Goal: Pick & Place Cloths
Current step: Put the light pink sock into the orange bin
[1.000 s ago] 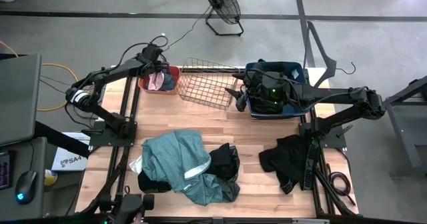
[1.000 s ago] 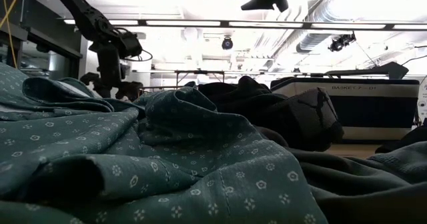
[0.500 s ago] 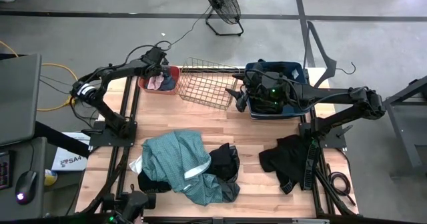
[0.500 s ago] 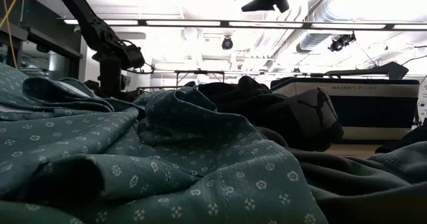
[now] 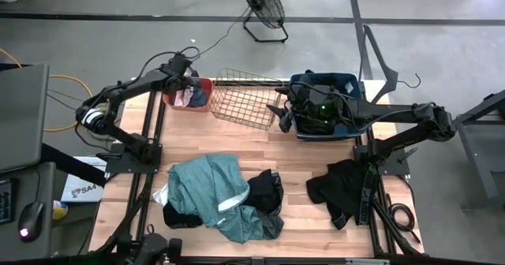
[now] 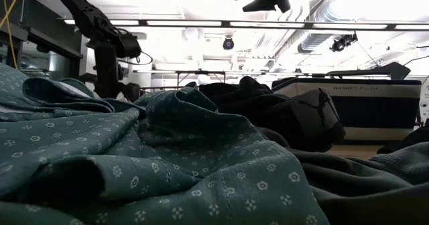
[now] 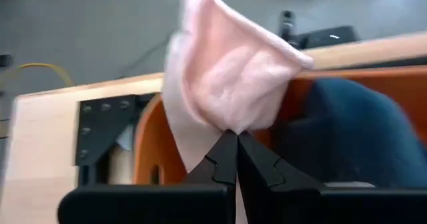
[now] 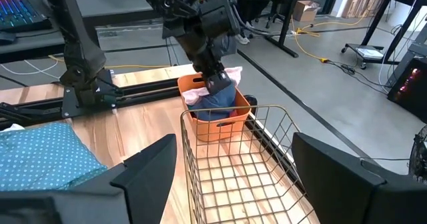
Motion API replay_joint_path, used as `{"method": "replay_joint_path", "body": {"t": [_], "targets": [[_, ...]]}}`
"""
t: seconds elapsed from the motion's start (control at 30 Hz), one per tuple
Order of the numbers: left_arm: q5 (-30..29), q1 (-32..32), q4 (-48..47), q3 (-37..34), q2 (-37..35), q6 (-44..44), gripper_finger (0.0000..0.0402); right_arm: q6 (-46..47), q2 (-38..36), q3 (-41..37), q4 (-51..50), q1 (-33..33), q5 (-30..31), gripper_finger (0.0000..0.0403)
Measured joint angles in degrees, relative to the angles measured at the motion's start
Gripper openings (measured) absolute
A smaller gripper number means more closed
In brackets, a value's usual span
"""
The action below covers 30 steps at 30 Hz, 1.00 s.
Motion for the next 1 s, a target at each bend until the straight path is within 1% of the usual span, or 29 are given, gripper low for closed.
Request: {"method": "replay_joint_path", "body": {"t": [0.23,0.37,0.43,0.53,0.6,0.9,1.0], "targets": [[4.1,-0.1,-2.8,0.0,-2.4,0.4,0.0,0.7,0.0,0.0,-0.1,0.0,0.0,0.0288],[8.2,-0.1,-8.4,0.0,-2.5,0.4,0.0,1.3,0.0,0.0,-1.1,0.0,0.0,0.0288],[9.4,-0.8,-10.9,0.0,-2.5,0.4,0.0,1.3,0.0,0.0,-1.0,0.0,0.0,0.0288],[8.6,-2.3,-12.4,0.0,-2.5,0.4,0.0,1.3,0.0,0.0,-1.0,0.0,0.0,0.0288],[7.8,-2.8,-11.6,0.0,-2.5,0.4,0.0,1.3,0.0,0.0,-1.0,0.0,0.0,0.0288],[8.3,-2.6,-11.9,0.0,-2.4,0.3,0.0,1.3,0.0,0.0,-1.5,0.0,0.0,0.0288],[7.2,-2.6,-10.7,0.0,-2.4,0.4,0.0001,1.3,0.0,0.0,-1.5,0.0,0.0,0.0288]]}}
